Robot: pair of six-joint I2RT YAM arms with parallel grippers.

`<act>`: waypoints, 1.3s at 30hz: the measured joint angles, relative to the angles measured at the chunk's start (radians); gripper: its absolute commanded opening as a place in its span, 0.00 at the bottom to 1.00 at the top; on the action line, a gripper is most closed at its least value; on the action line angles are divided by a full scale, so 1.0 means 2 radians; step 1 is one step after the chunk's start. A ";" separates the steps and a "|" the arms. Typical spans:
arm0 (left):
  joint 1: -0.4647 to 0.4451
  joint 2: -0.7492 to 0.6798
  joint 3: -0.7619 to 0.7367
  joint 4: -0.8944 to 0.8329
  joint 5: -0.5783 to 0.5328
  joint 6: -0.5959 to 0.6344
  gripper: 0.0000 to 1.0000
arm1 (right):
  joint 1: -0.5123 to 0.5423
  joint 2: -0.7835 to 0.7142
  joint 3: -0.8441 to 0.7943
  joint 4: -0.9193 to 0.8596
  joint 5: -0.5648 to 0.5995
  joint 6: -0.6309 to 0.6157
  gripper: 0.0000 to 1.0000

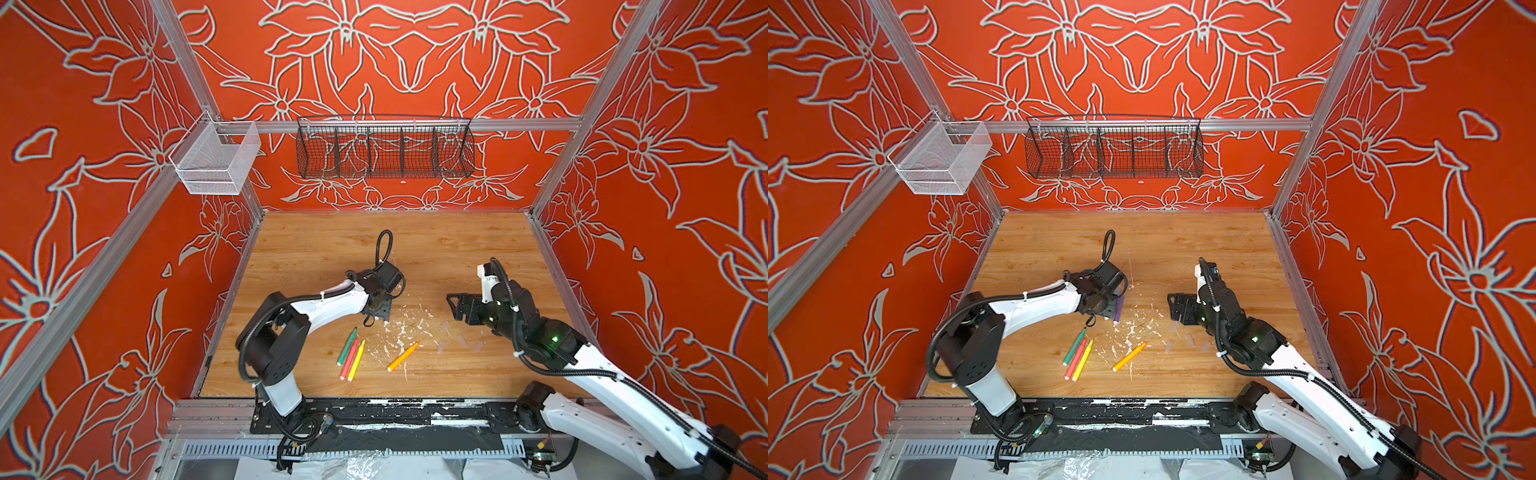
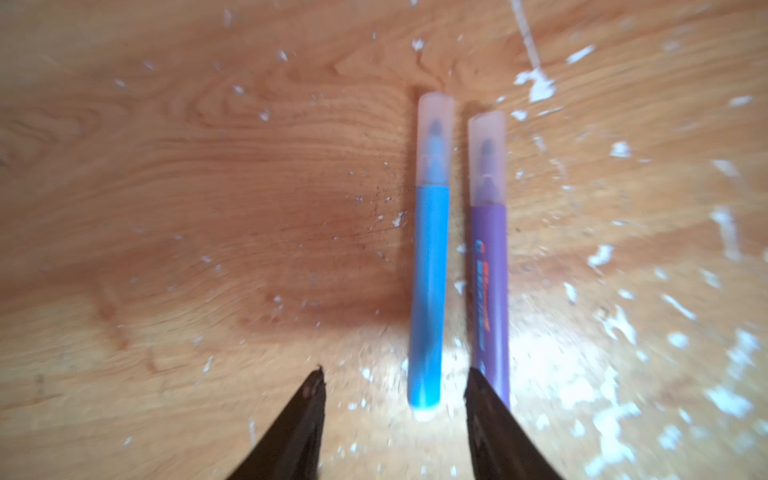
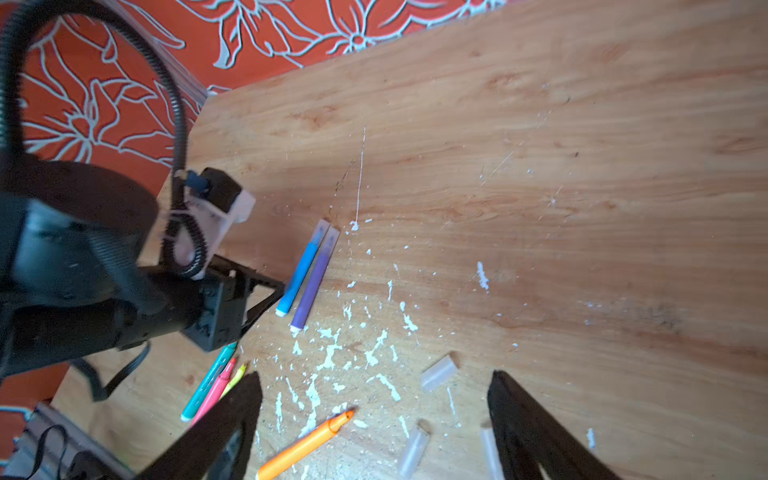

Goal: Insert the pens into the pen caps
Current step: 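Lower the capped blue marker beside the purple marker and release with left gripper, then move the left gripper over the orange marker nearer the robot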

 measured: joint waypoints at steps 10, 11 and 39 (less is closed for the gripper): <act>-0.151 -0.252 -0.192 0.103 0.083 0.018 0.60 | -0.039 -0.064 -0.069 0.001 0.124 -0.044 0.97; -0.161 -0.261 -0.204 0.108 0.091 0.016 0.60 | -0.044 -0.068 -0.078 0.002 0.130 -0.047 0.97; -0.276 -0.221 -0.281 0.178 0.093 -0.006 0.58 | -0.101 -0.056 -0.201 0.151 0.214 -0.061 0.92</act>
